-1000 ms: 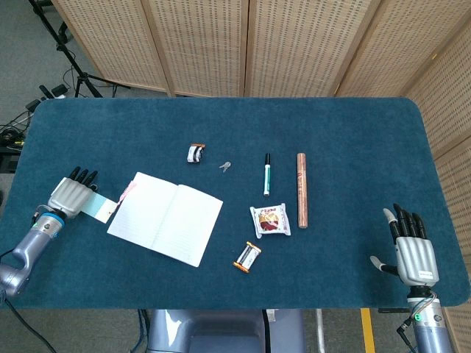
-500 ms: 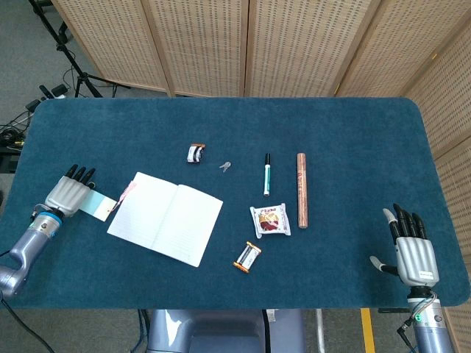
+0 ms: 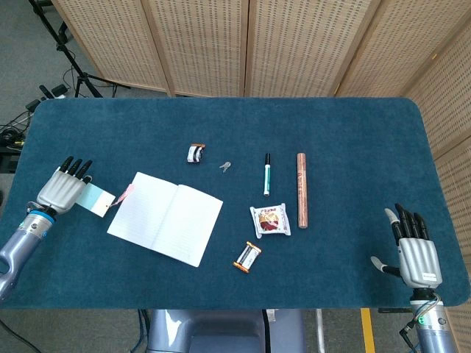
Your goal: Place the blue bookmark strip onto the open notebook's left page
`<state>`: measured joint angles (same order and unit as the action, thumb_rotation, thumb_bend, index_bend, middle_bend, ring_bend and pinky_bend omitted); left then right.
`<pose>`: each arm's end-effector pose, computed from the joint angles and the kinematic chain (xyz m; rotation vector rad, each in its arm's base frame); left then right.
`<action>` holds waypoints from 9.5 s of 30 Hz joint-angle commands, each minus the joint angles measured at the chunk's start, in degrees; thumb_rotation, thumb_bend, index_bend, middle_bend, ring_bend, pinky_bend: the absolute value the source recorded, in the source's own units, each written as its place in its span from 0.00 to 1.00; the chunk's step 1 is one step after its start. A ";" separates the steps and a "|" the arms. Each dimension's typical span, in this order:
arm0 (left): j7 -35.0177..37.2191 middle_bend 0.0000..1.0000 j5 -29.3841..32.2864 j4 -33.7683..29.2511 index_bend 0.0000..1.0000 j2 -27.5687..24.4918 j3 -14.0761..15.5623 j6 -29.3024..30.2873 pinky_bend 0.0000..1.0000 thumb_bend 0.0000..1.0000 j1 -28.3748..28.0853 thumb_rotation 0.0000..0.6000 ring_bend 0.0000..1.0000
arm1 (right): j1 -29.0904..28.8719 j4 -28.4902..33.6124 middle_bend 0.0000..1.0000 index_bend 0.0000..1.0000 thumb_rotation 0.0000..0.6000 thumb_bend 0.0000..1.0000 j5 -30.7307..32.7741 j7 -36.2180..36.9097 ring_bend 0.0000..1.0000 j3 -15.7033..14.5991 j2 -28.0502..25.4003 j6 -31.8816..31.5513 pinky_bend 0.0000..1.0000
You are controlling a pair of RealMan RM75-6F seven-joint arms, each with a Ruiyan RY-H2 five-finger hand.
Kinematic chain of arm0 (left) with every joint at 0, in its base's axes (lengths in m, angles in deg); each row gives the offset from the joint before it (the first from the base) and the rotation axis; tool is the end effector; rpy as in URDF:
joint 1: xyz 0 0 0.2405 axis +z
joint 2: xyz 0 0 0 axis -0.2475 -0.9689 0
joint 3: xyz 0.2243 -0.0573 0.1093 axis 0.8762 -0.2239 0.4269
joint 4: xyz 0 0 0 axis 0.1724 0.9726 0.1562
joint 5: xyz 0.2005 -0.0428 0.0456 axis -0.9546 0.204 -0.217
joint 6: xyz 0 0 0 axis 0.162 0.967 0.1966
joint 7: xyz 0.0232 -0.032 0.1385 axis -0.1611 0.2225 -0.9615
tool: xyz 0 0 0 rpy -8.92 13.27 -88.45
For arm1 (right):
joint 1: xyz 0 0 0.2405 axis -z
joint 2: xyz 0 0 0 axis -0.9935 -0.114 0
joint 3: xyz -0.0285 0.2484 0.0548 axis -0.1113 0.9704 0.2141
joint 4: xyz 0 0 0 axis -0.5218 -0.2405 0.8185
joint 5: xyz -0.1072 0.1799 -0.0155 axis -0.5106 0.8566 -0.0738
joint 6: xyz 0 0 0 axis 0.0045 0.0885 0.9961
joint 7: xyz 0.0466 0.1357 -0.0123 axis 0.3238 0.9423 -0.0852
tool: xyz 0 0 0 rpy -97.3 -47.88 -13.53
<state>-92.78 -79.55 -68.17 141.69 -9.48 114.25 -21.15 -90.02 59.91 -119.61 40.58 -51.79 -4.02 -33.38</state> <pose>-0.3352 0.3674 0.1030 -1.9141 -0.4391 -0.2507 -0.3077 -0.1977 0.1142 1.3447 -0.9290 0.8964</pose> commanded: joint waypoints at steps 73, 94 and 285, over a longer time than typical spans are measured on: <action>-26.96 0.00 96.76 -51.76 0.37 -12.06 -9.94 6.36 0.00 0.35 -23.43 1.00 0.00 | 2.30 0.78 0.00 0.00 1.00 0.16 -7.56 13.56 0.00 -1.44 -5.31 -5.35 0.00; -21.43 0.00 117.55 -46.63 0.38 -15.42 -15.12 -6.44 0.00 0.36 -23.13 1.00 0.00 | 2.31 0.71 0.00 0.00 1.00 0.16 -8.89 14.15 0.00 -1.99 -5.41 -5.72 0.00; -29.01 0.00 47.16 -36.82 0.00 -2.08 5.74 -5.27 0.00 0.28 -20.51 1.00 0.00 | 2.73 0.12 0.00 0.00 1.00 0.16 -10.97 14.35 0.00 -2.07 -4.46 -8.45 0.00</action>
<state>-120.97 -34.65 -104.63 138.88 -3.91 107.99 -40.67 -87.31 60.07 -130.56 54.89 -53.87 -8.48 -41.79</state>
